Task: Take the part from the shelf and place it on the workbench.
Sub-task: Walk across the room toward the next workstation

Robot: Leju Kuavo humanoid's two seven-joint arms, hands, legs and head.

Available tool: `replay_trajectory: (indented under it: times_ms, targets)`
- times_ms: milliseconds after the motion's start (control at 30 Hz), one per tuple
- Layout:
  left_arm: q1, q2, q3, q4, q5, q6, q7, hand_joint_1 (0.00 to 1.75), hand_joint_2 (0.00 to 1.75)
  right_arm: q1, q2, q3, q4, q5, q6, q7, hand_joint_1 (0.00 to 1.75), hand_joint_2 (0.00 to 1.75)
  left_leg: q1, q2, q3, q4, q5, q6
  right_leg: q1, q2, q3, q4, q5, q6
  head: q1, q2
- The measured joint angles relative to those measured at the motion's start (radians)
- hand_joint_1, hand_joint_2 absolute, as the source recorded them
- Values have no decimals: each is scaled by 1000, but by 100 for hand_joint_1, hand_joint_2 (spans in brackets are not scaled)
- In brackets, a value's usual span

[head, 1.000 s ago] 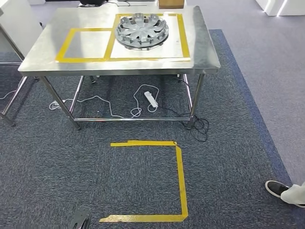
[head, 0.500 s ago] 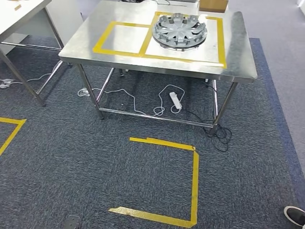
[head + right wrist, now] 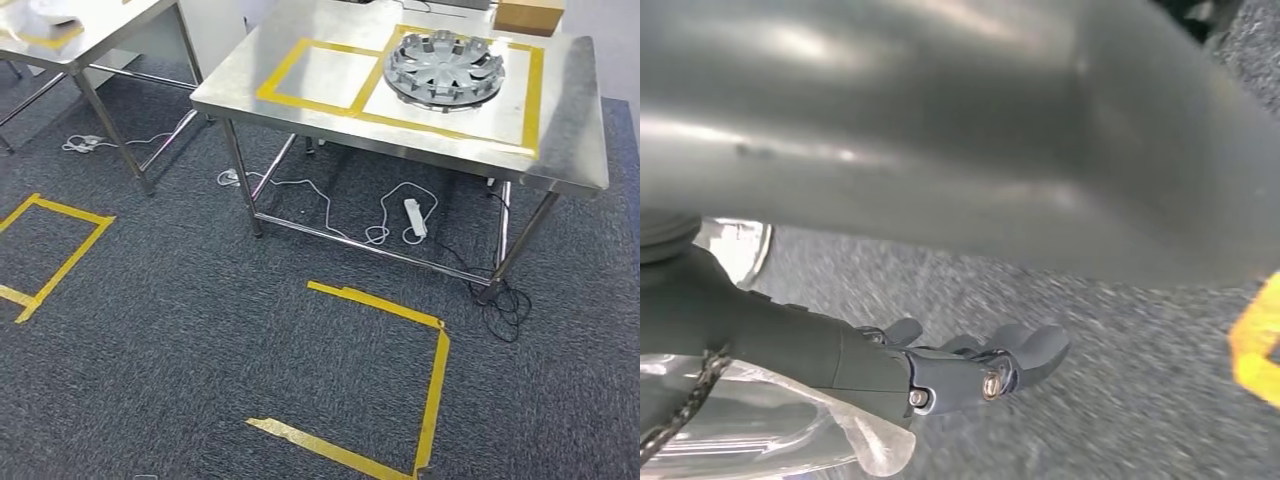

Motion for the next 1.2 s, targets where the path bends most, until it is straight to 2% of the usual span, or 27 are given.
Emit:
replay_trajectory:
  times_ms: [33, 100, 133, 167, 233, 267, 300, 333, 367, 400, 467, 533, 600, 633, 700, 733, 767, 800, 833, 867, 900, 967, 1033, 1067, 1100, 1133, 1200]
  targets:
    - [-1, 0, 2, 0, 0, 0, 0, 0, 0, -2, 0, 2, 0, 0, 0, 0, 0, 0, -4, 9, 6, -18, 0, 6, 2, -11, 1, 0, -2, 4, 0, 0]
    - [2, 0, 4, 1, 1, 1, -1, 0, 0, -7, 0, 6, -1, 1, 1, 1, 0, 0, -5, -12, 2, -23, 3, 17, 3, -31, 5, 0, -5, 13, -1, 0]
    - [4, -1, 4, 2, 2, 1, -1, 0, 0, -9, 0, 7, -2, 1, 0, 1, 0, 0, -3, -22, 2, -27, 7, 23, 2, -20, 3, 6, -13, 18, 0, 0]
    - [5, -2, 4, 2, 2, 1, -1, 0, 0, -11, 0, 8, -3, 2, 0, 1, 0, 0, 0, -34, 3, -31, 11, 29, 0, 4, -7, 28, -31, 24, 3, 0]
    - [2, -3, 5, 3, 3, 2, -1, 0, 0, -11, 0, 10, -4, 2, 0, 0, 0, 0, 5, -58, -1, -35, 18, 38, -5, 72, -58, 138, -93, 31, 8, 0]
    - [1, -3, 5, 3, 3, 2, -1, 0, 0, -9, 0, 12, -4, 2, 0, 1, 0, 0, 5, -71, -4, -34, 20, 41, -6, 92, -92, 210, -123, 33, 8, 0]
    - [1, -3, 5, 3, 3, 2, -1, 0, 0, -7, 0, 14, -4, 2, 0, 1, 0, 0, 4, -86, -6, -34, 21, 41, -7, 101, -121, 268, -140, 33, 8, 0]
    - [2, -4, 5, 3, 3, 2, -1, 0, 0, -6, 0, 15, -4, 2, 0, 2, 0, 0, 4, -101, -7, -33, 22, 41, -7, 104, -135, 292, -137, 33, 8, 0]
    - [3, -4, 5, 3, 3, 2, -1, 0, 0, -4, 0, 16, -4, 2, 0, 2, 0, 0, 4, -117, -7, -32, 22, 40, -8, 107, -131, 275, -113, 33, 8, 0]
    - [4, -5, 5, 3, 3, 2, -1, 0, 0, -3, 0, 16, -4, 2, 0, 3, 0, 0, 5, -132, -7, -30, 23, 39, -9, 113, -108, 221, -74, 31, 8, 0]
    - [3, -6, 5, 3, 3, 2, -1, 0, 0, -4, 0, 17, -4, 2, 0, 3, 0, 0, 5, -158, -9, -25, 23, 32, -14, 155, -48, 81, -12, 29, 8, 0]
    - [1, -6, 5, 3, 3, 2, -1, 0, 0, -6, 0, 17, -4, 2, 0, 3, 0, 0, 6, -181, -19, -21, 26, 19, -17, 190, -16, 14, 1, 26, 7, 0]
    - [3, -4, 5, 4, 3, 2, -1, 0, 0, -8, 0, 17, -4, 3, 0, 3, 0, 0, 9, -203, -29, -21, 33, 4, -16, 176, -12, 11, 1, 18, 6, 0]
    - [5, -4, 5, 5, 3, 2, -1, 0, 0, -9, 0, 17, -5, 3, 0, 3, 0, 0, 9, -199, -34, -16, 30, -1, -17, 164, -11, 9, 4, 12, 5, 0]
    - [6, -4, 6, 6, 3, 2, -1, 0, 0, -8, 0, 17, -5, 3, -1, 2, 0, 0, 7, -150, -60, 42, -7, -10, -19, 135, -9, 3, 7, 0, -3, 0]
    - [5, -5, 6, 6, 3, 2, -1, 0, 0, -7, -1, 17, -5, 3, -1, 2, 0, 0, 7, -115, -87, 103, -40, -14, -17, 119, -8, 3, 7, -5, -7, 0]
    - [3, -5, 6, 6, 3, 2, -1, 0, 0, -5, -1, 17, -5, 3, -1, 2, 0, 0, 8, -93, -118, 174, -75, -17, -15, 103, -8, 3, 6, -7, -10, 0]
    - [2, -6, 6, 6, 3, 2, -1, 0, 0, -4, -1, 17, -5, 3, 0, 2, 0, 0, 9, -82, -146, 235, -100, -20, -12, 86, -9, 3, 5, -8, -11, 0]
    - [2, -6, 6, 6, 3, 2, -1, 0, 0, -3, -1, 17, -5, 3, 0, 2, 0, 0, 10, -77, -159, 271, -108, -21, -11, 70, -9, 3, 4, -9, -11, 0]
    - [4, -6, 6, 7, 3, 2, -1, 0, 0, -3, -1, 17, -5, 3, 0, 2, 0, 0, 11, -75, -154, 266, -96, -21, -9, 56, -8, 3, 3, -9, -11, 0]
    - [5, -6, 6, 7, 3, 2, -1, 0, 0, -4, -1, 17, -5, 3, 0, 2, 0, 0, 10, -70, -128, 222, -69, -18, -8, 42, -6, 3, 1, -9, -11, 0]
    - [5, -5, 6, 7, 3, 2, -1, 0, 0, -6, -1, 17, -5, 3, 0, 2, 0, 0, 3, -27, -49, 79, -11, -6, -3, 19, -1, 4, -3, -4, -11, 0]
    - [1, -4, 6, 7, 3, 2, -2, 0, 0, -7, 0, 17, -5, 3, 0, 2, 0, 0, -8, 12, -7, -7, 6, 8, 3, -3, 2, 5, -8, 3, -11, 0]
    - [0, -4, 6, 7, 3, 2, -2, 0, 0, -8, 0, 17, -6, 3, 0, 2, 0, 0, -12, 15, -6, -15, 2, 12, 5, -14, 3, 5, -10, 7, -11, 0]
    - [1, -4, 6, 7, 3, 2, -2, 0, 0, -9, 0, 17, -6, 3, 0, 2, 0, 0, -12, 2, -9, -18, 4, 17, 5, -26, 6, 3, -12, 12, -12, 0]
    - [3, -4, 6, 7, 3, 2, -2, 0, 0, -11, 0, 17, -6, 3, 0, 2, 0, 0, -10, -11, -9, -22, 7, 23, 4, -23, 8, 5, -17, 17, -11, 0]
    - [5, -5, 6, 8, 3, 2, -2, 0, 0, -12, 0, 17, -7, 3, 0, 1, 0, 0, -3, -34, -7, -31, 14, 34, 1, 27, -9, 48, -50, 27, -9, 0]
